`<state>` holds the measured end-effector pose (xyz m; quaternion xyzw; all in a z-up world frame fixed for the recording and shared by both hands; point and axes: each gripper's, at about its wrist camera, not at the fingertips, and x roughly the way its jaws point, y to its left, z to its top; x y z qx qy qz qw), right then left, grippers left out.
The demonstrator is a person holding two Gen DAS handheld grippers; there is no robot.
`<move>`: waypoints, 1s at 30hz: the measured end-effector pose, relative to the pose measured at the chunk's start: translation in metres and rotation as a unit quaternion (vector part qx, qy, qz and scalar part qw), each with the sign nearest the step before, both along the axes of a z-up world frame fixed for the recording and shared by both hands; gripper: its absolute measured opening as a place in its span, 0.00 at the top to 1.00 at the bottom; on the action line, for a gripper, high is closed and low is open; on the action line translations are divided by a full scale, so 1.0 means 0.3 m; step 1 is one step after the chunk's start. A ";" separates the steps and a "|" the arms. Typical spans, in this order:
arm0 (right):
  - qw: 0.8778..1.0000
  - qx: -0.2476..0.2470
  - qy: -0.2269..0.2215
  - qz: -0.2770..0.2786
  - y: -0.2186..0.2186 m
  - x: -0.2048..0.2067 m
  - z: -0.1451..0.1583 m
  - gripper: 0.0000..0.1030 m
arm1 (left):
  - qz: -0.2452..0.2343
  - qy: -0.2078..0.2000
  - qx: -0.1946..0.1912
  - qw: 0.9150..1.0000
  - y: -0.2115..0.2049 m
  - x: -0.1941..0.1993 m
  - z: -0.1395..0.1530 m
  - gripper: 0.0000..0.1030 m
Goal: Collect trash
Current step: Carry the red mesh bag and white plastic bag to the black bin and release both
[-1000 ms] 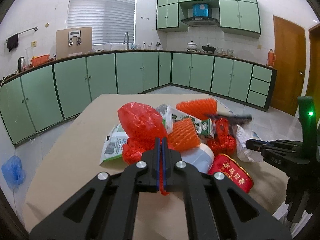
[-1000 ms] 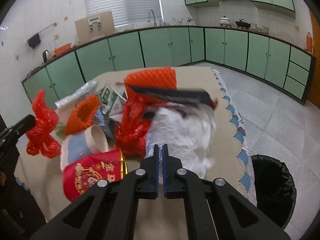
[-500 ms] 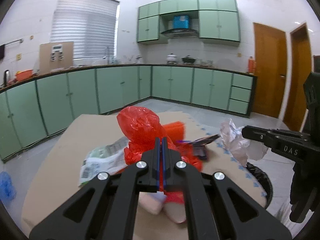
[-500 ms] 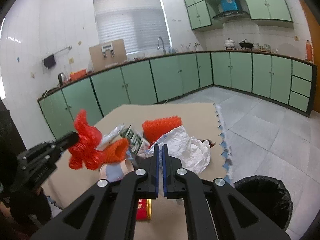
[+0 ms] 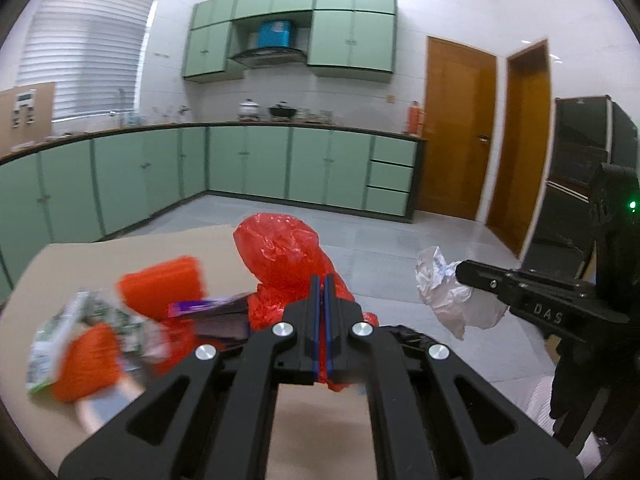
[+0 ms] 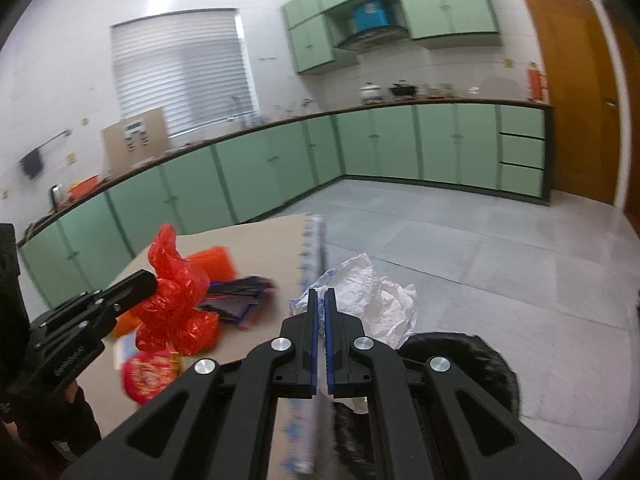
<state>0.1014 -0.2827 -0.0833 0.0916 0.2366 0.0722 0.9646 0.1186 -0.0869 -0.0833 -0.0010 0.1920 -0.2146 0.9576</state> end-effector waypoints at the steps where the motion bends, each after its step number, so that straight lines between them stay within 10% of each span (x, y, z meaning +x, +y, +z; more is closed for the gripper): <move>1: 1.000 0.000 0.003 -0.009 -0.024 0.001 -0.010 0.97 | -0.008 0.002 0.000 1.000 -0.033 0.016 -0.010 1.00; 20: 0.991 0.014 0.095 -0.090 -0.347 0.168 -0.260 0.89 | -0.093 0.101 0.040 0.990 -0.413 0.292 -0.274 0.92; 30: 0.992 0.008 0.067 -0.111 -0.302 0.100 -0.223 0.37 | -0.050 0.082 0.024 0.995 -0.274 0.242 -0.181 0.56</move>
